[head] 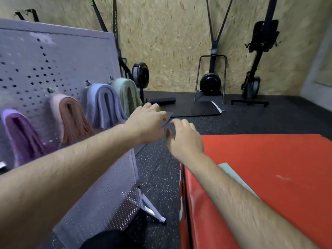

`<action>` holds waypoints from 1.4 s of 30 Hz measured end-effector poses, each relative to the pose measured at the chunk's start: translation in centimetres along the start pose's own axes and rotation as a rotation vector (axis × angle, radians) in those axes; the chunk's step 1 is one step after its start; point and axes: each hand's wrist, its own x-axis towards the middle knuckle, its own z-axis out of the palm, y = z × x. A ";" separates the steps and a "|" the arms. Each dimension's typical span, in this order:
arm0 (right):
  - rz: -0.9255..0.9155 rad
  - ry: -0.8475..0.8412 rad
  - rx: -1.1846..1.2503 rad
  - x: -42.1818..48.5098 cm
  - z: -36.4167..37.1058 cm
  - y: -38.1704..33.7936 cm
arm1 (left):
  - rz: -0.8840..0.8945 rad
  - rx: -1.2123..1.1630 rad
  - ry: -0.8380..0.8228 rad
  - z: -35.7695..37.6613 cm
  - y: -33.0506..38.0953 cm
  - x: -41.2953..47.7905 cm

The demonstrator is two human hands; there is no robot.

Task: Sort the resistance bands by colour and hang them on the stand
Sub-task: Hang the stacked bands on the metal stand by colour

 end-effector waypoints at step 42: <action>0.273 -0.298 0.917 -6.4 -11.1 9.6 | -0.065 -1.381 0.090 6.0 13.0 -0.5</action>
